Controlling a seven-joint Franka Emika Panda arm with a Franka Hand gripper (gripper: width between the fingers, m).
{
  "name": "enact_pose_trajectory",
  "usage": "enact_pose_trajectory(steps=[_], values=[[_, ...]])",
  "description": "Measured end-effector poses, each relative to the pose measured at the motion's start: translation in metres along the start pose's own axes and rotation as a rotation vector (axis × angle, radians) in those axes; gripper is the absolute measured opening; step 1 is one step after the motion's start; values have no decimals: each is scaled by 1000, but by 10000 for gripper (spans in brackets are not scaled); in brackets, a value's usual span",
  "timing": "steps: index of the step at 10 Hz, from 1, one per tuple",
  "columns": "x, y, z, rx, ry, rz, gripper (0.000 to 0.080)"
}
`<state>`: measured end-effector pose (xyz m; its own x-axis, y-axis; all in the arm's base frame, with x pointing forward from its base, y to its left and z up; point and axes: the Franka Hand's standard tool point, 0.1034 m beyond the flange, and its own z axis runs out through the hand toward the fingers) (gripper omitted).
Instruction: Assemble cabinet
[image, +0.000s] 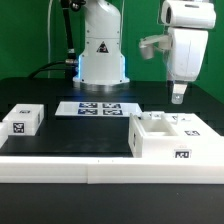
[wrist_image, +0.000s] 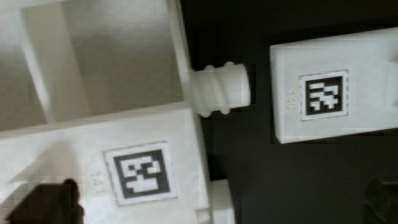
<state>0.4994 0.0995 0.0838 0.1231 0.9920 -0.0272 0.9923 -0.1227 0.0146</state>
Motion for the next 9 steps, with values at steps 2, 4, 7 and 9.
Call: enact_pose_trajectory(steps=[2, 4, 7, 9], values=[[-9, -37, 4, -1, 5, -14, 797], [-16, -58, 18, -22, 34, -40, 797], [-12, -70, 40, -11, 56, -35, 797], [-10, -76, 51, 5, 61, -34, 797]])
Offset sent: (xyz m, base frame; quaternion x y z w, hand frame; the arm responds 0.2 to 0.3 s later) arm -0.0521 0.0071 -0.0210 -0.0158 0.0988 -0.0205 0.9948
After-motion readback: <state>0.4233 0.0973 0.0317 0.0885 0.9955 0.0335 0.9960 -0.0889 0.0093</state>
